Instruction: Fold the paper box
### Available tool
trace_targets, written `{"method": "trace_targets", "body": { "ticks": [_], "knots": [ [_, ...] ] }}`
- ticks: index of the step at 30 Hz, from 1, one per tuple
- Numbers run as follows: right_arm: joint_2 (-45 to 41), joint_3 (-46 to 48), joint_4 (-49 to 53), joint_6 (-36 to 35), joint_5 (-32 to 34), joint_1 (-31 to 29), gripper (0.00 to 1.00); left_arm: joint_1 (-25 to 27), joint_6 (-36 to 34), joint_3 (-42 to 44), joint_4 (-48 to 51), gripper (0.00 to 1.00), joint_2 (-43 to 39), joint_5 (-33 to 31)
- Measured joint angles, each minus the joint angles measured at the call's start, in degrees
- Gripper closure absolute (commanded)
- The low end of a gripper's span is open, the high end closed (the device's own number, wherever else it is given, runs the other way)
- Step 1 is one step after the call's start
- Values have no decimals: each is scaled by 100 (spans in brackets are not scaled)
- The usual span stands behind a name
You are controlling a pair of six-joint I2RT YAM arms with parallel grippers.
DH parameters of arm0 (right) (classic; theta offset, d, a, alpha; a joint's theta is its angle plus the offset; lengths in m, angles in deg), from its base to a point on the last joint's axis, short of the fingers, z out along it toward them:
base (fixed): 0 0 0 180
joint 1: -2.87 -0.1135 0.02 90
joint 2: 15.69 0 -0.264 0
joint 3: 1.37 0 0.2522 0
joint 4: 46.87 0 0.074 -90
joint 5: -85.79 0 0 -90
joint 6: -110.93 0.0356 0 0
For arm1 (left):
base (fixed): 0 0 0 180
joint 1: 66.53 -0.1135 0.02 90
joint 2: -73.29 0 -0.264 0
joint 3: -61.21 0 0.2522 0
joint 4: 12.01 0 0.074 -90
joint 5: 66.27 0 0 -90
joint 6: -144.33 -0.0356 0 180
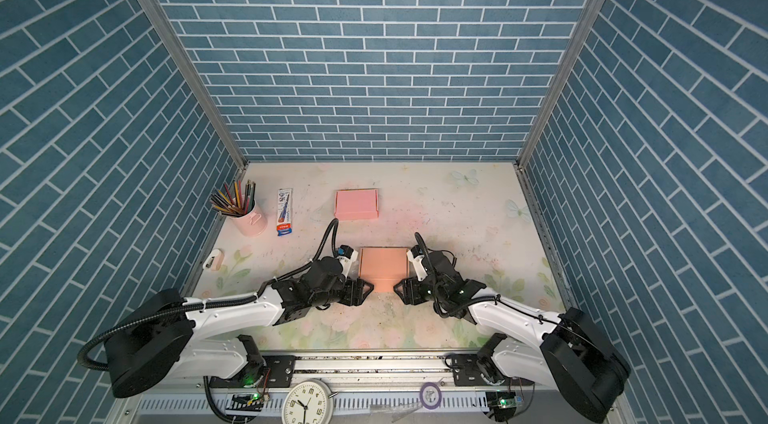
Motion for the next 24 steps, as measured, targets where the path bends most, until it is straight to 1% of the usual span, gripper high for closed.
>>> {"method": "trace_targets", "body": {
  "ticks": [8,11,17,24],
  "knots": [
    [0,4,-81,114,2,-68,36,79,57,0,-46,30,0,-7],
    [0,20,-92,162,2,-79,41,94,79,0,-46,30,0,-11],
    [0,81,-138,203,4,-92,46,133,109,0,-46,31,0,-52],
    [68,118,-232,205,11,-94,48,144,114,0,-44,32,0,-101]
  ]
}}
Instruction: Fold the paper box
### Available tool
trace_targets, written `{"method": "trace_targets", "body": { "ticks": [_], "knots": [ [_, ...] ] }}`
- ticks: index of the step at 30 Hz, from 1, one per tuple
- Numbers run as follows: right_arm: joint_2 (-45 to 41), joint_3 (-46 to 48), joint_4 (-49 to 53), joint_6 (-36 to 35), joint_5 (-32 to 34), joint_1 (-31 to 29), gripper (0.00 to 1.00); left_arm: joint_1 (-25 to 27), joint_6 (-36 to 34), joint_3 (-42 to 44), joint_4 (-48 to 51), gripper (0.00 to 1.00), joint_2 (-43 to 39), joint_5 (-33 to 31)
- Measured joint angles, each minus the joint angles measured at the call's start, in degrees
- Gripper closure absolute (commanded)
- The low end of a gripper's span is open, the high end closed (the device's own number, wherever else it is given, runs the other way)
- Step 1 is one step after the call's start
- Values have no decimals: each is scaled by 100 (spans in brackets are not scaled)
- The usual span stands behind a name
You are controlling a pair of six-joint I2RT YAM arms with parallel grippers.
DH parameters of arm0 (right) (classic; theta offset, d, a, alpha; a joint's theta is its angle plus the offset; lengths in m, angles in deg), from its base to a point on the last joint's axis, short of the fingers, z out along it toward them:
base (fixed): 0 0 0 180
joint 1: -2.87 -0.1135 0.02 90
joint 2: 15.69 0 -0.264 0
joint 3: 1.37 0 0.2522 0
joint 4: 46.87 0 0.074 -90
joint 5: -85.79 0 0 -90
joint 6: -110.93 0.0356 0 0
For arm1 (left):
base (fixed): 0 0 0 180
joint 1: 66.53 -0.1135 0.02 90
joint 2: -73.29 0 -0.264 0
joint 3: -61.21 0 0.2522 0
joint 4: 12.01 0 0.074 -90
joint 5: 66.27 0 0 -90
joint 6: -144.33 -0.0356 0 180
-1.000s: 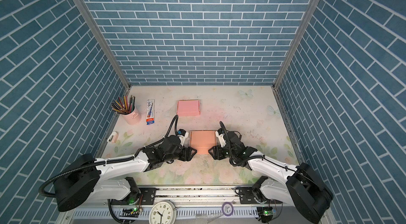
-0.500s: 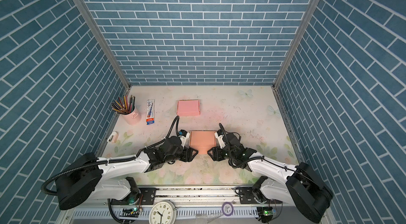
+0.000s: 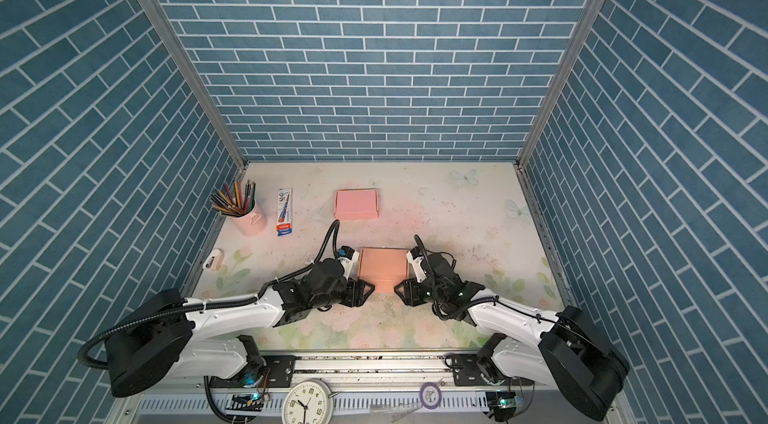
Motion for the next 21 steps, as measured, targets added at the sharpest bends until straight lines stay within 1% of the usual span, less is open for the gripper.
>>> {"method": "trace_targets", "body": {
  "ticks": [7,21],
  "knots": [
    [111,9,-68,-2,57,0,54,9,0,9,-2,33,0,-57],
    [278,9,-111,-4,181,-15,58,66,-2,22,-31,36,291,-127]
  ]
}}
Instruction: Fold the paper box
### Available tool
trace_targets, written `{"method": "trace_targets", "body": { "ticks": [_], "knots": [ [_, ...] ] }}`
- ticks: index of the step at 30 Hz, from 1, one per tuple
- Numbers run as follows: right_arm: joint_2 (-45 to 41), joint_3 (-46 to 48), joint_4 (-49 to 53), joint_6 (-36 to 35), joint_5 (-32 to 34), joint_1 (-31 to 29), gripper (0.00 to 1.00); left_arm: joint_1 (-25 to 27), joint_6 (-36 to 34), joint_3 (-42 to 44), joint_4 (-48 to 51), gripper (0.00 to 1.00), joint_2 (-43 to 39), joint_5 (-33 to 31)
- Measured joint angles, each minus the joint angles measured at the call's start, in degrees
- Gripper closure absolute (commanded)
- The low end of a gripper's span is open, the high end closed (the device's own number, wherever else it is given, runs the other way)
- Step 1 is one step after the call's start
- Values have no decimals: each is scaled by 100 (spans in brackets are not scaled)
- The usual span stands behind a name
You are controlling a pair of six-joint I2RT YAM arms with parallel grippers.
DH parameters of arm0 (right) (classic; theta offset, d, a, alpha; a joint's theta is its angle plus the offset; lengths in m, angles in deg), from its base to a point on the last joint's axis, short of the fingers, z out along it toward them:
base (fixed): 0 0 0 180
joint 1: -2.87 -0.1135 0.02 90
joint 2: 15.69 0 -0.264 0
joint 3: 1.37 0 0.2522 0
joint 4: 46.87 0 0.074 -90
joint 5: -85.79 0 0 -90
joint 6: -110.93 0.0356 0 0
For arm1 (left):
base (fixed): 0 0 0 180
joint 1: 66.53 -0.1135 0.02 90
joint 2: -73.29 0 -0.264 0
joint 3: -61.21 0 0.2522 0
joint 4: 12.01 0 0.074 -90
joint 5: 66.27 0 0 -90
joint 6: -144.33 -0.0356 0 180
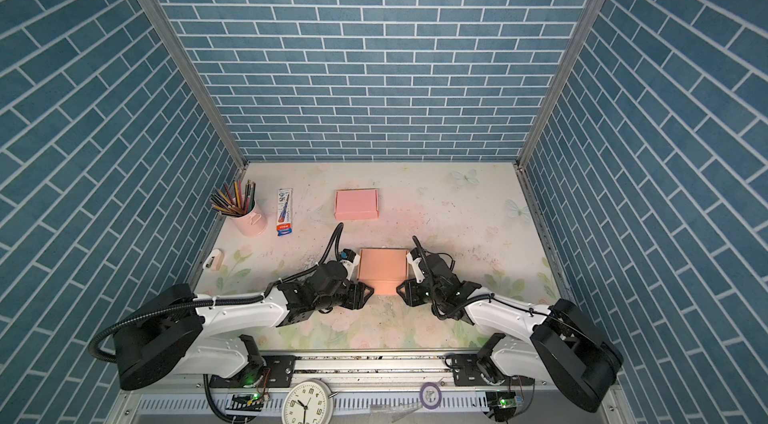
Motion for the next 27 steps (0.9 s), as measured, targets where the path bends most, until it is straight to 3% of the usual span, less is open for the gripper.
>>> {"method": "trace_targets", "body": {
  "ticks": [21,27],
  "knots": [
    [223,-7,-63,-28,140,-7,63,2,-33,13,-140,38,271,-105],
    [223,-7,-61,-59,227,-7,62,2,-87,13,-96,33,-17,-120]
  ]
}}
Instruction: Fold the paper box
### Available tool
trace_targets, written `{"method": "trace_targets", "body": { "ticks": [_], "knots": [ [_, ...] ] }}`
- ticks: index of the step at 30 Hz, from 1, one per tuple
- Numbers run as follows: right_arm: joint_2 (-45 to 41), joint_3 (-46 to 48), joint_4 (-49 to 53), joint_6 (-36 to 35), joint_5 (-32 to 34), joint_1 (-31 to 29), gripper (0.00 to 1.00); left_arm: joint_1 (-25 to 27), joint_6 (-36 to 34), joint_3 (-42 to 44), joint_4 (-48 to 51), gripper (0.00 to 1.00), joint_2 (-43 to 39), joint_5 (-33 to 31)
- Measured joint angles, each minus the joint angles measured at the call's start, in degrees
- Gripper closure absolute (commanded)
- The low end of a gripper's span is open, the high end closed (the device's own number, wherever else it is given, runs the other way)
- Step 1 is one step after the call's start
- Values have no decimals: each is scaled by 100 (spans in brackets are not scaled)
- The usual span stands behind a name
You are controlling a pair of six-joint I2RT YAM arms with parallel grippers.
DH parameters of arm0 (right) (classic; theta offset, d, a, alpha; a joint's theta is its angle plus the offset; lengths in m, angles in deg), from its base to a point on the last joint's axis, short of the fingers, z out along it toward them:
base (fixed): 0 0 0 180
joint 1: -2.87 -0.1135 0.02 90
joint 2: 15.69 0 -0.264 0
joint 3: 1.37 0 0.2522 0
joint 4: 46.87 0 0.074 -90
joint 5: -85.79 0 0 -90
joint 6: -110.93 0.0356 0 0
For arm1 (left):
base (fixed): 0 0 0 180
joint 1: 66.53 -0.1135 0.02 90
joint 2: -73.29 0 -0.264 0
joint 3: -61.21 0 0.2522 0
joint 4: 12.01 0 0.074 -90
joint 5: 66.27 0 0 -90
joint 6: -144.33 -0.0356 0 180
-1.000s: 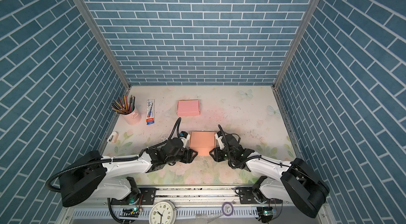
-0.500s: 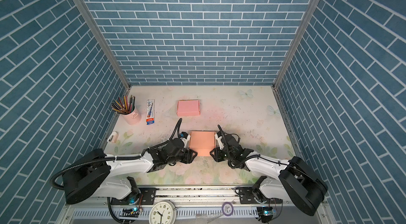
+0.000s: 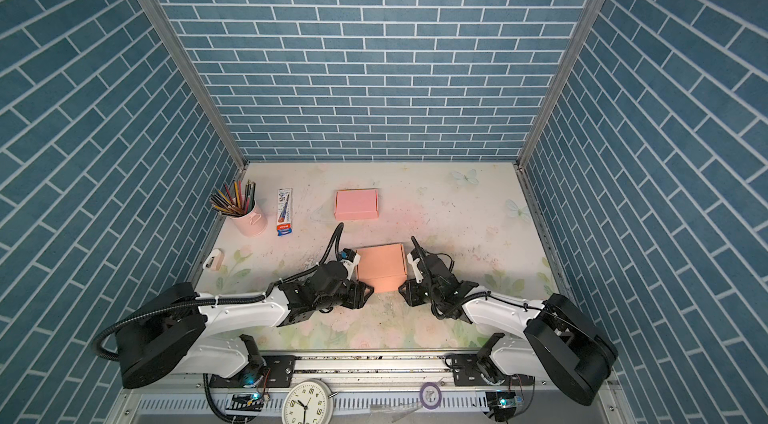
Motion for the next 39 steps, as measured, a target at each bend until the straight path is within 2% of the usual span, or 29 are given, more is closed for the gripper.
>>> {"method": "trace_targets", "body": {
  "ticks": [8,14,21,25,30,39],
  "knots": [
    [0,-74,31,-11,35,2,62,-26,-46,7,223,33,-299,0],
    [-68,-79,181,-57,31,2,54,-127,-70,9,470,33,-509,-2],
    [-1237,-74,798,-107,162,9,42,-98,-7,33,684,33,-1010,-22],
    [-1628,-94,979,-245,225,251,41,26,133,33,680,33,-1086,-87],
    [-1250,-348,1058,-553,129,776,40,201,365,33,625,33,-896,-168],
    [-201,-761,835,-907,-256,1008,39,310,629,31,385,35,-584,-286]
  ]
}}
